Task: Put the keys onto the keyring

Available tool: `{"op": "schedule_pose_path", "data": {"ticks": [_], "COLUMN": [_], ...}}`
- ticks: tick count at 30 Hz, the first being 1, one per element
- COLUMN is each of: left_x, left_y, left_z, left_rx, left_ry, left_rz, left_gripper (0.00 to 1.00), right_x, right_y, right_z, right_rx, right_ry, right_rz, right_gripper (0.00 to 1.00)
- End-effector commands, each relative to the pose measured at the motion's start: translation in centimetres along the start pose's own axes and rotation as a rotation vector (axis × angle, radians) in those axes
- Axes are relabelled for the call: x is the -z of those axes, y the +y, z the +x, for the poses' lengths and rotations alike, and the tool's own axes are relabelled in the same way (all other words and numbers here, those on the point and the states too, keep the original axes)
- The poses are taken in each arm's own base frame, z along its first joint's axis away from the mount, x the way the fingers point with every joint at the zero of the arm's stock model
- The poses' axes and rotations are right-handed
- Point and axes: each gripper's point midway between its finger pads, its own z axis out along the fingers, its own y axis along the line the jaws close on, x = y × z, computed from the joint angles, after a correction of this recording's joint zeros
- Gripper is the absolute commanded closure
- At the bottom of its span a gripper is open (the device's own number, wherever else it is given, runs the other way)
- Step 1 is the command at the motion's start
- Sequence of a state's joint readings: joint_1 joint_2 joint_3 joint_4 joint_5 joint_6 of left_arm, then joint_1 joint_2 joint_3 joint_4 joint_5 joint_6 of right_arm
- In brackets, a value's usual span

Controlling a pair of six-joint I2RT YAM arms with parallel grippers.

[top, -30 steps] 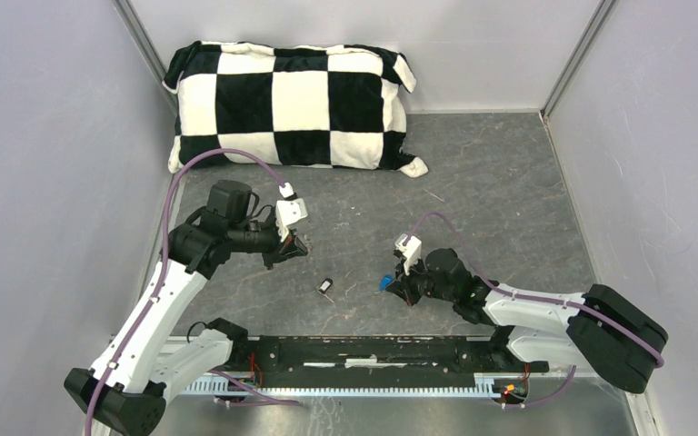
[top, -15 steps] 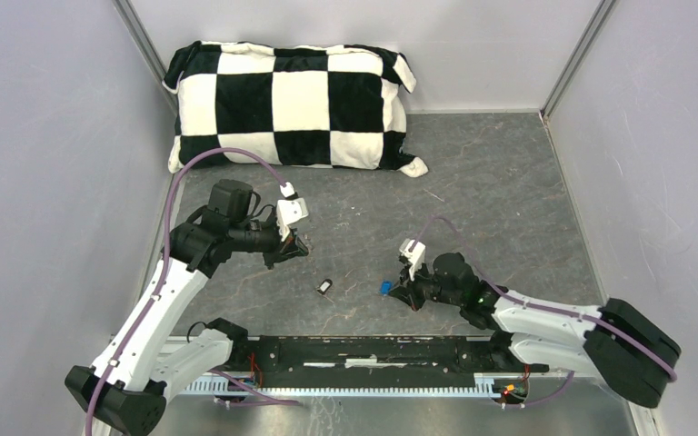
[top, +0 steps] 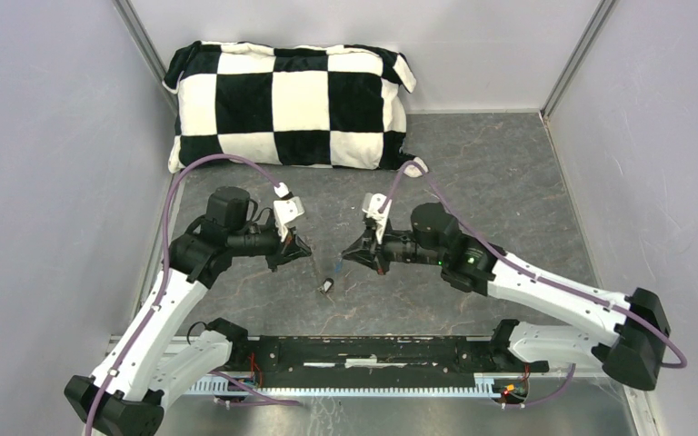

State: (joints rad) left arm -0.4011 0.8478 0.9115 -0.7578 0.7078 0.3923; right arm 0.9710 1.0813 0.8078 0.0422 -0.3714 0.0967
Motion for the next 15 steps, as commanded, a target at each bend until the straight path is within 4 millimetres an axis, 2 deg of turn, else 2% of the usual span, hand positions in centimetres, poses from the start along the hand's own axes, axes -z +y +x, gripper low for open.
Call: {"op": "schedule_pose_path", "data": {"ticks": [1,4,9,15], "left_x": [-0.3,-0.4,-0.4,-0.4], "left_y": [0.3,0.3,0.1,-0.2], "left_z": [-1.9,-2.0,-2.4,-2.2], "left_rx": [0.002,0.026,0.041,0.05], "left_ry": [-0.059,-0.055,-0.06,-0.057], "left_rz": [-0.005,0.0,0.0,0.011], "left_gripper": [0.98,0.98,0.98,0.98], "right_x": [-1.6,-2.7,-4.5,-5.2], "right_y": [-0.1,0.0,0.5,0.6], "right_z": [-1.0,-2.2,-2.9,-4.4], "right_rx": [0.032,0.048,0.072,0.081], "right_ry": [0.054,0.037,0.036,-0.02], "right_rz": [0.027,0.015,-0.014,0.0], "right_gripper": [1.0,0.99,1.0,1.0]}}
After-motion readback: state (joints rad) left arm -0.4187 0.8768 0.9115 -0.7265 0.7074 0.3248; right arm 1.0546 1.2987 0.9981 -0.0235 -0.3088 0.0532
